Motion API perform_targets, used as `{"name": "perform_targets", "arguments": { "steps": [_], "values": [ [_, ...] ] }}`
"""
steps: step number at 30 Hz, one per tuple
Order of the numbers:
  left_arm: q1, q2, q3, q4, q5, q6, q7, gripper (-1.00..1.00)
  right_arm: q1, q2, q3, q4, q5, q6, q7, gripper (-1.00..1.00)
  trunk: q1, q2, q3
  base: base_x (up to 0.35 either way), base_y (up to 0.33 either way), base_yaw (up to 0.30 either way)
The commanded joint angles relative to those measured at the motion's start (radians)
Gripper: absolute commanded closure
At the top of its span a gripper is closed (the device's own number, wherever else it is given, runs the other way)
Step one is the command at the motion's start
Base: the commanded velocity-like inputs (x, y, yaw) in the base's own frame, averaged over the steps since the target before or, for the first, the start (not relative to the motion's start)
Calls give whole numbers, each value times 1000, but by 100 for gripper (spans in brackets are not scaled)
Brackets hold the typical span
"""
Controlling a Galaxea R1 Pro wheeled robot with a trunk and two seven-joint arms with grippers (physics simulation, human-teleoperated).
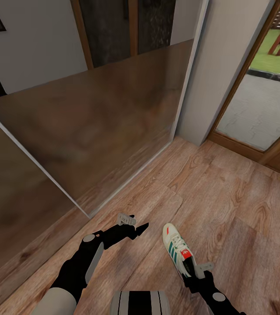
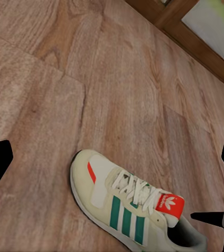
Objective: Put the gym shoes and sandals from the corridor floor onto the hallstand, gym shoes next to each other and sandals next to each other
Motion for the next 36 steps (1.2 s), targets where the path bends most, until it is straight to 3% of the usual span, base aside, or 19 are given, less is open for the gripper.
{"name": "perform_targets", "arguments": {
  "steps": [1, 11, 17, 36],
  "values": [
    [0, 0, 0, -1, 7, 10, -3, -100, 0, 0, -8, 0, 6, -4, 8, -100, 0, 0, -1, 8, 0, 0],
    [0, -1, -2, -2, 7, 9, -4, -100, 0, 1, -8, 0, 6, -4, 8, -100, 0, 0, -1, 2, 0, 0],
    [0, 0, -3, -2, 7, 10, -4, -100, 0, 1, -8, 0, 6, -4, 8, -100, 3, -2, -24, 0, 0, 0],
    [1, 0, -1, -2, 8, 9, -4, -100, 0, 1, -8, 0, 6, -4, 8, -100, 3, -2, -24, 0, 0, 0]
  ]
}}
